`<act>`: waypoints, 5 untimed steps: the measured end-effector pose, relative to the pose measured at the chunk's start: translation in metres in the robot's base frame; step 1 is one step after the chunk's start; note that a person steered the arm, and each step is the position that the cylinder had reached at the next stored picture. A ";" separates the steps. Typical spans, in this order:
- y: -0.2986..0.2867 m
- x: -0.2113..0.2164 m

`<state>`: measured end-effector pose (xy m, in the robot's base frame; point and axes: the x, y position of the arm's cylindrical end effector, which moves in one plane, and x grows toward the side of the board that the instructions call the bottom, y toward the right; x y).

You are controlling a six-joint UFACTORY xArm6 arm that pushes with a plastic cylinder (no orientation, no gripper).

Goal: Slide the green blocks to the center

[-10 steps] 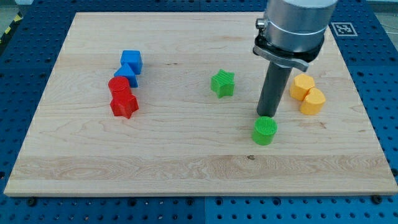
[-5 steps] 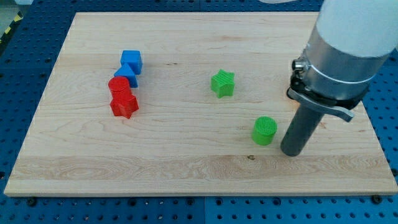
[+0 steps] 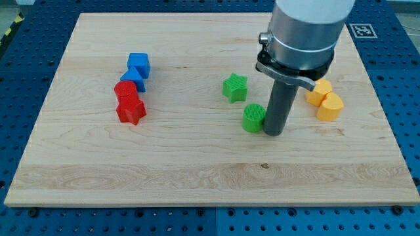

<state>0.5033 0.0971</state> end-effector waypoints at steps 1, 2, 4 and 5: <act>-0.003 -0.002; -0.018 0.008; -0.047 0.009; -0.055 0.009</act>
<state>0.5119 0.0418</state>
